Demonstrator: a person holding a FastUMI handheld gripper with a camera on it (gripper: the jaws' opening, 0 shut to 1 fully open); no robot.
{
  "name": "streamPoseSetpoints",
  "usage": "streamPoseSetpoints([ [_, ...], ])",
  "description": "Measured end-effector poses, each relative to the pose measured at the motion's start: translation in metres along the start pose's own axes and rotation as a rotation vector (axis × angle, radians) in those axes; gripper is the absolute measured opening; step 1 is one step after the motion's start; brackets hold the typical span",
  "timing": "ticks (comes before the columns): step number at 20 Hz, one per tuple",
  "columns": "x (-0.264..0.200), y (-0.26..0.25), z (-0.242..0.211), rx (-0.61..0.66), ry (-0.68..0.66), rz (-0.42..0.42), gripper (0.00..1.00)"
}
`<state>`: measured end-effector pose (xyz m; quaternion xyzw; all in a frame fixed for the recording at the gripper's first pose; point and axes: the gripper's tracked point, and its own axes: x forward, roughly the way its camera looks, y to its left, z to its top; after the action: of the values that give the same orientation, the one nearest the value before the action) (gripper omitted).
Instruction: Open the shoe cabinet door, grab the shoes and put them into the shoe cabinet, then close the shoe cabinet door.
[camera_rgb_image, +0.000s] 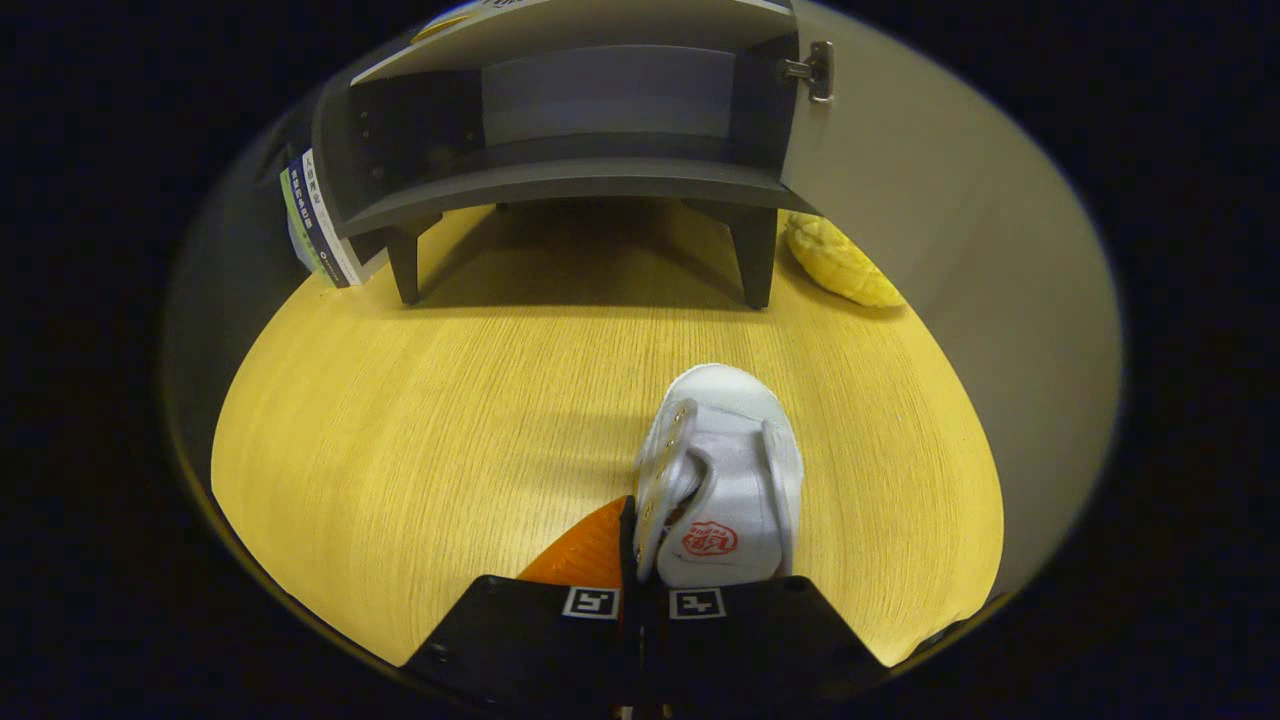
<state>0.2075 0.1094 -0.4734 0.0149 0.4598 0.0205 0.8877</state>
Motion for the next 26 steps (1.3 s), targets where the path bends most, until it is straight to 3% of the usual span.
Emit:
streamPoseSetpoints([
  [4, -0.034, 0.010, 0.023, -0.033, -0.087, -0.003, 0.04],
  [11, -0.153, 0.047, 0.092, -0.130, -0.297, 0.042, 0.04],
  [17, -0.227, 0.069, 0.210, -0.104, -0.496, 0.080, 0.04],
  [26, -0.240, 0.065, 0.397, -0.144, -0.676, -0.015, 0.03],
])
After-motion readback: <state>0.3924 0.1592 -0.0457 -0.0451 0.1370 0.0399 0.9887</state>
